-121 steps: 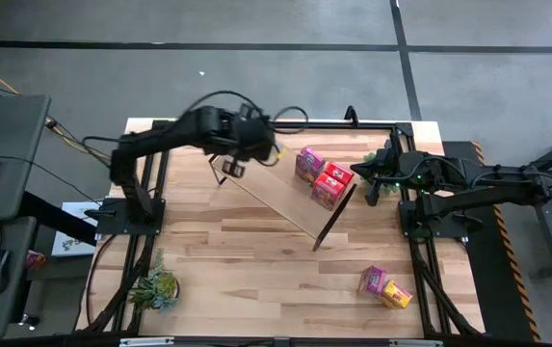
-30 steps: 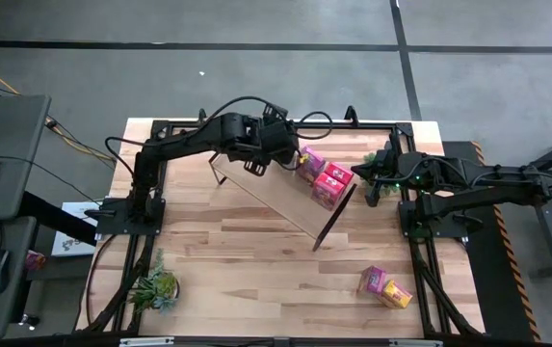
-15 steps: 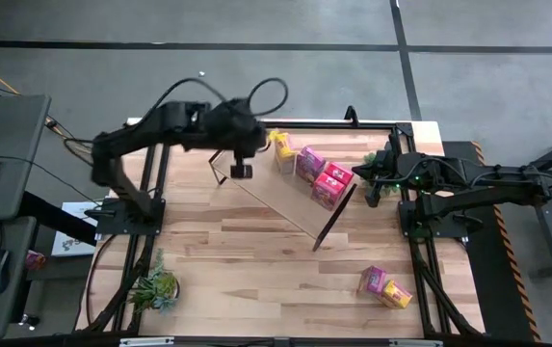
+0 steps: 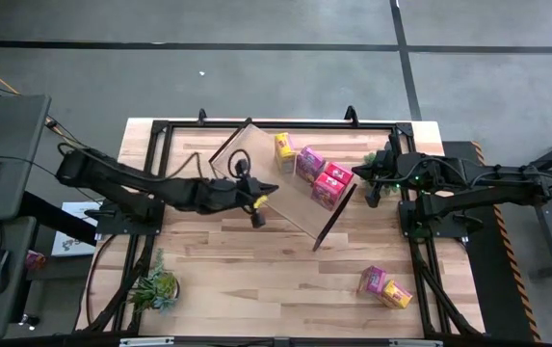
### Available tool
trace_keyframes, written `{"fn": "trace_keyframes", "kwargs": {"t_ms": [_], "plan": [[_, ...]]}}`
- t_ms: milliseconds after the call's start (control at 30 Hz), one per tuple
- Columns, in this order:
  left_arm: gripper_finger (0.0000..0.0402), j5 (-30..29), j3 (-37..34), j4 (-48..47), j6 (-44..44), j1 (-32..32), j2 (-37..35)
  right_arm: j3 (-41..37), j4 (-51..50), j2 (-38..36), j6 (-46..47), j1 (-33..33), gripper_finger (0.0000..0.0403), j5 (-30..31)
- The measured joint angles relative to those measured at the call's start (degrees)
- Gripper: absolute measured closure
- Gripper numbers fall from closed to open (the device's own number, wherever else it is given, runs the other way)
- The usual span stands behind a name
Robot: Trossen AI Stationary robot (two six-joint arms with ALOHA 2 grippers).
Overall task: Stack cereal on shelf
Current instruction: Put the top yellow cereal box on the shelf
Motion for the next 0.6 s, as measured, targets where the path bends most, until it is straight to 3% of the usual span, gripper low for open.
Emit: {"fn": "trace_keyframes", "kwargs": {"t_ms": [167, 600], "plan": [[0.0401, -3.89, -0.20, 2.70, -0.62, 2.13, 5.19, 0.02, 0.33, 0.00, 0.10, 0.00, 0.0403, -0.01], [0.0401, -3.76, 3.58, 1.79, 0.89, 8.95, 10.39, 0.04, 0.54, 0.03, 0.15, -0.01, 0.0403, 0.23]]}}
